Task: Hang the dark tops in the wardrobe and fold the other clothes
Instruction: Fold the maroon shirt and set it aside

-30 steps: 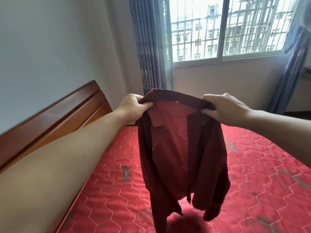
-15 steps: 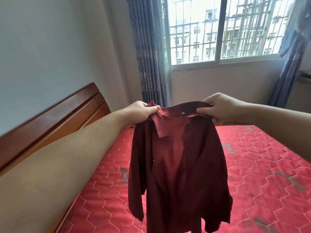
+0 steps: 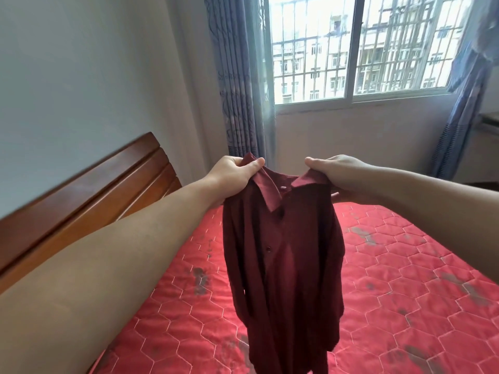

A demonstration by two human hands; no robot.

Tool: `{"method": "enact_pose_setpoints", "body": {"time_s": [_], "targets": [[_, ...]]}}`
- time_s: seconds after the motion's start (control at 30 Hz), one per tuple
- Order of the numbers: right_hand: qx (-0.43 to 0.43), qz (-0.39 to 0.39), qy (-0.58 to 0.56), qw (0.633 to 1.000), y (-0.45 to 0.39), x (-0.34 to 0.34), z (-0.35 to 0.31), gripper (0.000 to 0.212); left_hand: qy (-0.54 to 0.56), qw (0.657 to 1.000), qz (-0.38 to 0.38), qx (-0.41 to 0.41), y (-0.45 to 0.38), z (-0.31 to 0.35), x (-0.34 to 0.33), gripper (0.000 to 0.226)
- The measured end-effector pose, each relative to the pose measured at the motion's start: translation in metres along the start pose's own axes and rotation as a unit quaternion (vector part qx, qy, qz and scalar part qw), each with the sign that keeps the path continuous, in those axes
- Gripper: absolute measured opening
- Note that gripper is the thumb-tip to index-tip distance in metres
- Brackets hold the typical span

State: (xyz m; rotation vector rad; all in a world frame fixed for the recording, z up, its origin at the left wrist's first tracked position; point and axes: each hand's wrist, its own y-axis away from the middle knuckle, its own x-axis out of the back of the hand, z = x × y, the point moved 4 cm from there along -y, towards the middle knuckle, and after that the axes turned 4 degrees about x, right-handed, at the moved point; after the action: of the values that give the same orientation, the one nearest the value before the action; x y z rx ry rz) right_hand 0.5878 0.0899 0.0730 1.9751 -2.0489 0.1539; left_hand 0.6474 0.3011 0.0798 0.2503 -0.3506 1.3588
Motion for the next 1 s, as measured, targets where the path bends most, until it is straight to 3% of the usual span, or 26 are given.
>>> {"method": "enact_pose_setpoints", "body": {"time_s": [0.13,0.27,0.37,0.5,0.57,0.73,0.8,0.87,0.93,0.97,1.0], "targets": [[0.032,0.108,0.105,0.988,-0.002,0.007,0.002,0.041,-0.045,0.998,0.028,0.02,0.0,0.001,0.008,0.035],[0.117,0.175,0.344,0.915,0.005,0.011,-0.008,0.055,-0.151,0.985,0.081,0.0,-0.001,0.0,0.017,0.047],[0.06,0.128,0.246,0.959,0.005,0.0,-0.005,0.046,-0.141,0.987,0.073,0.022,0.001,-0.005,0.012,0.048],[0.021,0.055,0.04,0.997,0.003,-0.013,-0.007,0.01,-0.086,0.994,0.041,0.054,0.003,-0.008,0.006,0.04],[0.03,-0.002,-0.023,0.999,0.002,-0.016,-0.011,0.02,-0.062,0.996,0.028,0.051,0.005,-0.006,0.006,0.033],[0.088,-0.139,0.021,0.986,0.007,-0.011,-0.031,0.018,-0.026,0.999,0.032,0.027,0.009,0.005,0.016,0.029],[0.121,-0.148,0.099,0.977,0.009,-0.009,-0.035,0.021,0.0,0.999,0.034,0.025,0.01,0.009,0.02,0.028],[0.212,-0.059,0.311,0.925,0.006,-0.003,-0.037,0.015,0.015,0.999,0.036,0.023,0.01,0.011,0.023,0.029],[0.297,0.036,0.497,0.814,0.006,-0.005,-0.039,0.013,0.012,0.999,0.038,0.02,0.01,0.012,0.024,0.029],[0.312,0.051,0.524,0.791,0.006,-0.007,-0.038,0.017,0.007,0.999,0.04,0.019,0.01,0.012,0.024,0.03],[0.315,0.051,0.523,0.79,0.006,-0.008,-0.036,0.019,0.001,0.999,0.042,0.017,0.01,0.012,0.024,0.03]]}}
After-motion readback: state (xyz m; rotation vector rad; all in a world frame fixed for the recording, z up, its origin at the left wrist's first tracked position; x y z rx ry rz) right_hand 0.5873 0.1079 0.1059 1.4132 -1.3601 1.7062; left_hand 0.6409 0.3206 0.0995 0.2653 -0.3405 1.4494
